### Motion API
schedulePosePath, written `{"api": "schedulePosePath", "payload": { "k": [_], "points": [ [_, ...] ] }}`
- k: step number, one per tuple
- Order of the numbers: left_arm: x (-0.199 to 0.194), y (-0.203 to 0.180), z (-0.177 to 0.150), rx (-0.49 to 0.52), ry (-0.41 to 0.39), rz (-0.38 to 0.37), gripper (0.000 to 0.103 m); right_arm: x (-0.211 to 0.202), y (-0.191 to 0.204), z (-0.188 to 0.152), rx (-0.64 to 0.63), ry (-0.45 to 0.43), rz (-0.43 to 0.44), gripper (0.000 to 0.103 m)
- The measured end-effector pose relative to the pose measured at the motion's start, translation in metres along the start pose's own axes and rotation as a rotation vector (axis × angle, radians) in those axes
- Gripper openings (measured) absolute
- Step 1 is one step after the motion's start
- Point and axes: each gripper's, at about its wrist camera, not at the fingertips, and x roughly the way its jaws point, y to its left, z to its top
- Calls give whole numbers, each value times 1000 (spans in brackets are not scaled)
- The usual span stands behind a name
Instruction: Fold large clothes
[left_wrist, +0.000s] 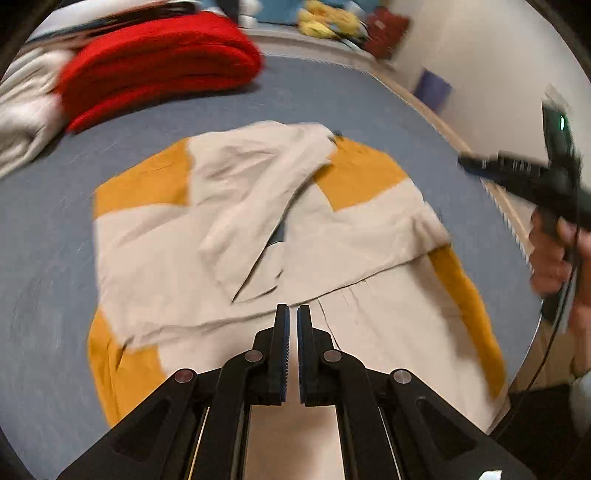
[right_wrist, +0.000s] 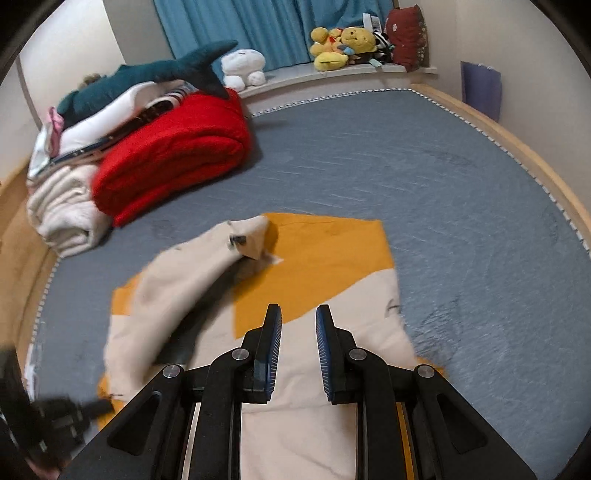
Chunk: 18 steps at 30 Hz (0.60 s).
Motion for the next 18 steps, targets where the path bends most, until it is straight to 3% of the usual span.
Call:
{"api": "schedulePosePath", "payload": {
  "k": [4, 6, 11, 12, 15, 18],
  "points": [
    [-5, 32, 11, -162, -104, 21, 12, 0, 7, -10, 20, 20, 69, 21],
    [21, 53, 19, -264, -88, 27, 16, 3, 15, -14, 11, 31, 98, 22],
    [68, 97, 23, -489, -24, -82, 16, 12, 31, -22, -25, 52, 130, 22],
    [74, 104, 23, -544, -28, -136, 18, 17, 35, -24, -33, 68, 141, 22],
    [87, 110, 27, -588, -28, -201, 32, 26, 42, -28, -52, 90, 162, 22],
    [100, 111, 27, -615, -5, -210, 35, 36, 48, -29, -68, 114, 186, 22]
  ]
}}
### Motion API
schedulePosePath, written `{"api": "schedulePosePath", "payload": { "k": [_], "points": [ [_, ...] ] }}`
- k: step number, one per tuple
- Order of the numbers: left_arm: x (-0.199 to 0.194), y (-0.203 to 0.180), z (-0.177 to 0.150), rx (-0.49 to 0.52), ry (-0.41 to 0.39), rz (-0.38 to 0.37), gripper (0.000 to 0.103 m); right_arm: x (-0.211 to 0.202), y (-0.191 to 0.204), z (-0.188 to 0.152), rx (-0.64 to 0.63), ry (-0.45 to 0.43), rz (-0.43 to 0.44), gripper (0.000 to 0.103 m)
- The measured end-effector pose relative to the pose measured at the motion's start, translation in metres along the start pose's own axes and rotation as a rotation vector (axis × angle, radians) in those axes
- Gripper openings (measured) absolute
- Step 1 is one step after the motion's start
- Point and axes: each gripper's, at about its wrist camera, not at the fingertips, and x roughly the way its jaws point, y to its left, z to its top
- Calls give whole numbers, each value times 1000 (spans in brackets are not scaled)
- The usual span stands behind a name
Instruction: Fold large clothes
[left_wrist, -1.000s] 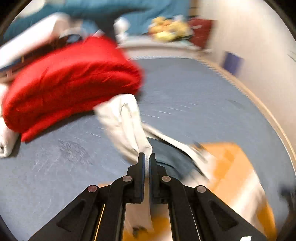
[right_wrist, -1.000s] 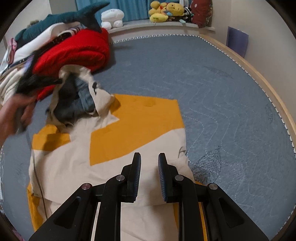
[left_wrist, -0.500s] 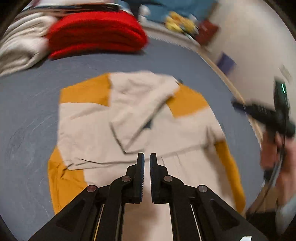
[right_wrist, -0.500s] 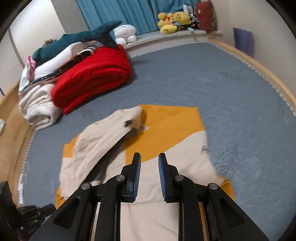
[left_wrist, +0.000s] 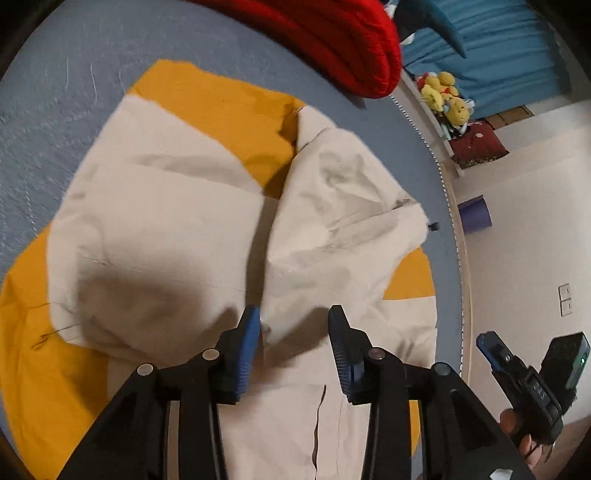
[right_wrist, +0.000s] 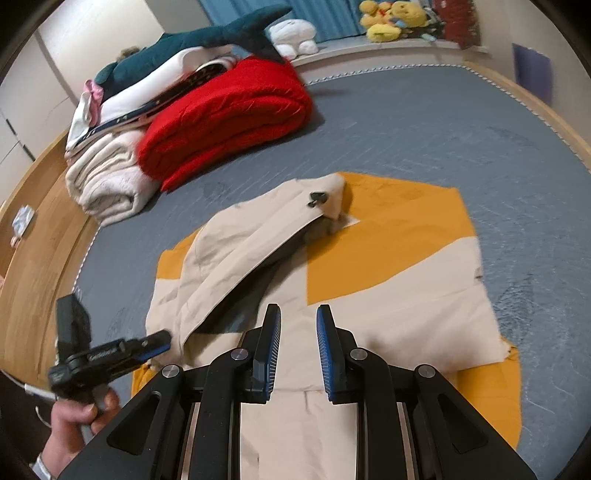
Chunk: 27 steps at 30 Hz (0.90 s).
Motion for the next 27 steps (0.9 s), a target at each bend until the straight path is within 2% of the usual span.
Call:
{"api": "schedulePosePath", "payload": {
  "k": [4, 6, 8, 9, 11, 13, 15, 16, 18, 21, 23, 24, 25, 27],
  "points": [
    [13, 12, 4, -61, 2, -42, 35, 11, 3, 2, 3, 22, 29, 24],
    [14, 12, 3, -80, -20, -41, 35, 16, 4, 3, 9, 25, 42, 34],
    [13, 11, -2, -91, -27, -45, 27, 20, 5, 4, 16, 28, 42, 42],
    [9, 8, -4, -87, -40, -51, 6, 23, 5, 3, 22, 32, 41, 43],
    [-7, -10, -4, -19, -87, -83, 2, 25, 3, 3, 27, 34, 38, 44],
    [-18, -31, -3, 91, -123, -63, 0, 23, -1, 3, 35, 30, 36, 44],
    [-27, -51, -5, 206, -155, -19, 0, 20, -2, 5, 41, 17, 37, 44],
    [-28, -56, -5, 225, -155, -27, 0, 19, -2, 6, 41, 11, 37, 44],
    [-27, -60, -4, 235, -129, -31, 0, 19, -2, 6, 40, 0, 33, 44],
    [-19, -47, -1, 207, -122, 78, 2, 22, -2, 5, 44, 8, 32, 44],
    [-11, -29, 3, 141, -118, 124, 16, 24, 1, 3, 41, 12, 31, 44],
    [-6, -19, 4, 98, -117, 135, 28, 24, 2, 3, 38, 14, 33, 44],
    [-3, -12, 5, 75, -114, 136, 33, 25, 3, 2, 35, 17, 36, 44],
    [4, 1, 6, 36, -91, 121, 34, 26, 6, 0, 24, 21, 40, 44]
  ]
}}
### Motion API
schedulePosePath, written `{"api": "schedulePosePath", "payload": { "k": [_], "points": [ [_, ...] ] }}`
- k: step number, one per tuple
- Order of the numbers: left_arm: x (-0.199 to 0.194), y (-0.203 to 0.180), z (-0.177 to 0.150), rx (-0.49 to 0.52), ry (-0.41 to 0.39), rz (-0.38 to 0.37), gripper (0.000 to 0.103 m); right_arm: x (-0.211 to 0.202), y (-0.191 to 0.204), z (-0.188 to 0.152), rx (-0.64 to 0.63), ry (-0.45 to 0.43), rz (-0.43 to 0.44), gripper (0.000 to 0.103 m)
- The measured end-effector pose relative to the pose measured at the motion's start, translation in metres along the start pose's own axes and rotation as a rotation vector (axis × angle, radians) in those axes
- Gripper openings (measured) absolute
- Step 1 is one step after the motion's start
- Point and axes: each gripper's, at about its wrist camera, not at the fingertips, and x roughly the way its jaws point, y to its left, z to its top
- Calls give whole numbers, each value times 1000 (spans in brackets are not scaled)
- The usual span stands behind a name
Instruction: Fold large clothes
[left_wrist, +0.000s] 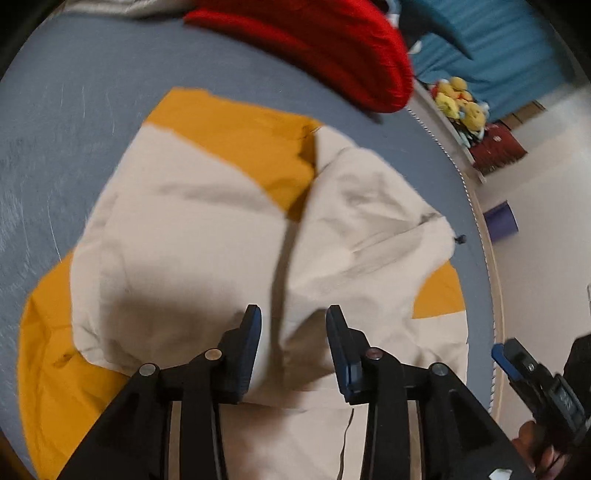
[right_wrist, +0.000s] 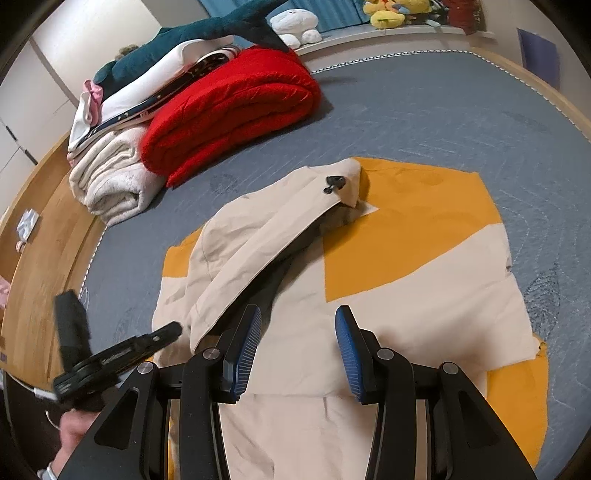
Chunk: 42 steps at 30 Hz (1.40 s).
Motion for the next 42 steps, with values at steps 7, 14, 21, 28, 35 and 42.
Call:
{"api": "schedulePosePath", "payload": {
  "k": [7, 14, 21, 28, 35, 42],
  "points": [
    [19, 14, -3, -73, 52, -95, 38, 4, 1, -3, -10, 12, 7, 44],
    [-12, -26, -6, 118, -58, -200, 2, 7, -2, -1, 10, 15, 21, 44],
    [-24, -102, -45, 403, 53, -377, 1, -3, -7, 4, 38, -36, 70, 44],
    [13, -130, -102, 614, 223, -203, 1, 1, -3, 5, 42, -23, 165, 52],
    [16, -125, -97, 573, 269, -197, 2, 36, 14, -9, -20, 93, 147, 55],
    [9, -117, -93, 522, 274, -218, 7, 47, 31, -16, -129, 109, 131, 27]
  ]
}}
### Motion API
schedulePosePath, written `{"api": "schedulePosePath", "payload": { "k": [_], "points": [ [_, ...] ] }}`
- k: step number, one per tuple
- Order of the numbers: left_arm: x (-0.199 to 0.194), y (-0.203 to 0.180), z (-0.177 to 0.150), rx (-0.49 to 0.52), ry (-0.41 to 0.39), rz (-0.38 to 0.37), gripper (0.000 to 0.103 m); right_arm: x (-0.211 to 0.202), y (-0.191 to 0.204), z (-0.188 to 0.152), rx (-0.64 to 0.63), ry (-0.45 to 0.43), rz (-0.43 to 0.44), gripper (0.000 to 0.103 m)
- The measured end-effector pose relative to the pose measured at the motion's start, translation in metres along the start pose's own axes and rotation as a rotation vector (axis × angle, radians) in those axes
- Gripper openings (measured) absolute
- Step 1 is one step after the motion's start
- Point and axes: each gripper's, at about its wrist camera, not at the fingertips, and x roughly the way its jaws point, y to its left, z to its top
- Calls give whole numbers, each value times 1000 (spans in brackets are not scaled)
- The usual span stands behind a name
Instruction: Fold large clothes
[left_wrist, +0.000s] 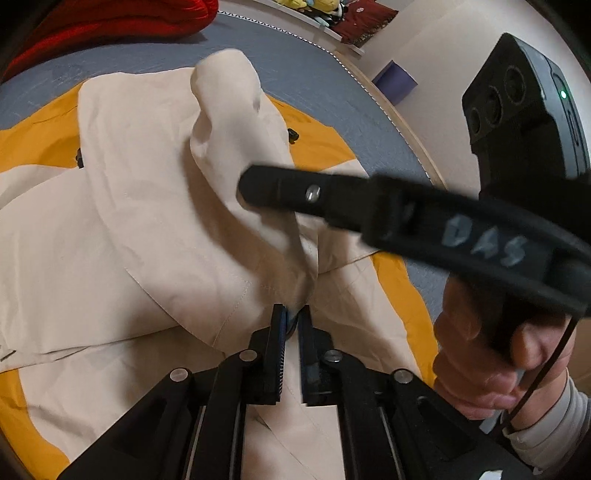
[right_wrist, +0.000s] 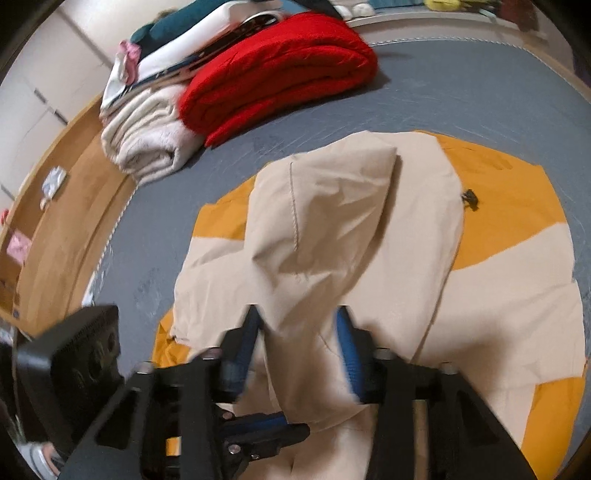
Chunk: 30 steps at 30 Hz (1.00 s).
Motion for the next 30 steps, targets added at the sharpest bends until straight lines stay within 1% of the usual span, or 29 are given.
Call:
{"api": "schedulePosePath", "payload": {
  "k": [1, 3, 5, 6, 8, 9, 10, 11, 13, 14, 15, 17, 18, 19, 20, 21, 22, 23, 24, 25, 26, 27, 28, 30],
  "points": [
    [0, 1, 0, -4, 2, 1, 9, 3, 2, -1, -12, 7, -5, 23],
    [1, 3, 0, -13, 7, 10, 13, 9, 3, -3, -24, 24, -15, 10],
    [3, 6, 0, -22, 15, 30, 22, 10, 2, -5, -18, 16, -24, 5],
    [6, 9, -2, -34, 21, 56, 28, 9, 2, -4, -1, 3, -19, 3],
    [5, 13, -1, -54, 12, 79, 30, 2, 2, -2, 34, -28, 29, 2],
    [2, 16, -1, -67, -6, 87, 29, -7, 3, 1, 58, -63, 80, 2],
    [-4, 21, 0, -86, -31, 88, 15, -14, 3, 2, 72, -92, 122, 2],
    [-11, 22, 1, -95, -57, 82, 4, -21, 3, 3, 82, -121, 161, 2],
    [-34, 21, 5, -76, -149, 118, 3, -43, -2, 4, 139, -215, 285, 2],
    [-43, 18, 6, -52, -184, 139, 3, -50, -6, 4, 168, -246, 319, 2],
    [-56, 11, 8, -10, -232, 165, 3, -59, -16, 2, 225, -304, 350, 2],
    [-62, 2, 9, 36, -261, 177, 3, -65, -38, -6, 332, -362, 350, 2],
    [-60, -1, 8, 50, -253, 179, 3, -64, -50, -10, 385, -370, 327, 2],
    [-51, -1, 5, 62, -219, 186, 2, -60, -59, -15, 426, -362, 290, 2],
    [-38, 0, 1, 66, -161, 200, 2, -56, -65, -19, 453, -341, 245, 1],
    [-21, 3, -6, 58, -85, 204, 2, -44, -74, -24, 487, -276, 138, 1],
    [-8, 9, -7, 48, -22, 206, 3, -33, -79, -29, 509, -210, 60, 1],
    [9, 12, -12, 40, 57, 222, 3, -19, -87, -37, 545, -134, -1, 1],
    [20, 14, -17, 40, 108, 247, 3, -5, -94, -45, 581, -52, -55, 2],
    [26, 17, -19, 40, 139, 269, 4, 7, -99, -50, 589, 23, -94, 2],
    [30, 20, -21, 30, 157, 275, 6, 18, -101, -54, 584, 83, -113, 2],
    [29, 24, -21, 5, 162, 258, 8, 28, -104, -60, 599, 134, -114, 3],
    [27, 25, -20, -11, 161, 242, 8, 30, -108, -61, 618, 136, -109, 3],
    [19, 25, -16, -13, 172, 214, 8, 26, -107, -58, 616, 129, -116, 11]
  ]
}}
